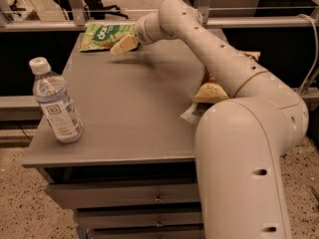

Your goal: Pick green rice chip bag

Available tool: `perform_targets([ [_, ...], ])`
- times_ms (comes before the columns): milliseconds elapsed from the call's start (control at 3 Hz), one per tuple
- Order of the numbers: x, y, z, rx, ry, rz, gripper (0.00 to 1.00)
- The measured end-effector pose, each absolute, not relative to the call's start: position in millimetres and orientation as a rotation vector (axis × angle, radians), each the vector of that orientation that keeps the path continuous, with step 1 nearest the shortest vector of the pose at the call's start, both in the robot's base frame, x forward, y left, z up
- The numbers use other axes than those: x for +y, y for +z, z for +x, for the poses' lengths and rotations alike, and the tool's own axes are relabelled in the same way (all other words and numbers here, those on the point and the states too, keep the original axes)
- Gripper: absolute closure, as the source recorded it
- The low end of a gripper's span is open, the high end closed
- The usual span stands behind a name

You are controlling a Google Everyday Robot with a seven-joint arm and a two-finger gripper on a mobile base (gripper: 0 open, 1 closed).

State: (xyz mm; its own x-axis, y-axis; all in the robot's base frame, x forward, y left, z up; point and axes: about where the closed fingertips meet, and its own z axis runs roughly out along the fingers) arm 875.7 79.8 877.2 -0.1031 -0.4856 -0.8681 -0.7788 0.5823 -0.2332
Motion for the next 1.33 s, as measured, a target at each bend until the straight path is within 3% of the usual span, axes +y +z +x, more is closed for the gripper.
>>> perform_targets([
  [667, 104, 864, 903, 1.750, 0.327, -1.007, 0.06],
  [1000, 110, 862, 911, 1.742, 0.307, -1.011, 0.29],
  [1333, 109, 864, 909, 1.736, 0.284, -1.030, 0.61],
])
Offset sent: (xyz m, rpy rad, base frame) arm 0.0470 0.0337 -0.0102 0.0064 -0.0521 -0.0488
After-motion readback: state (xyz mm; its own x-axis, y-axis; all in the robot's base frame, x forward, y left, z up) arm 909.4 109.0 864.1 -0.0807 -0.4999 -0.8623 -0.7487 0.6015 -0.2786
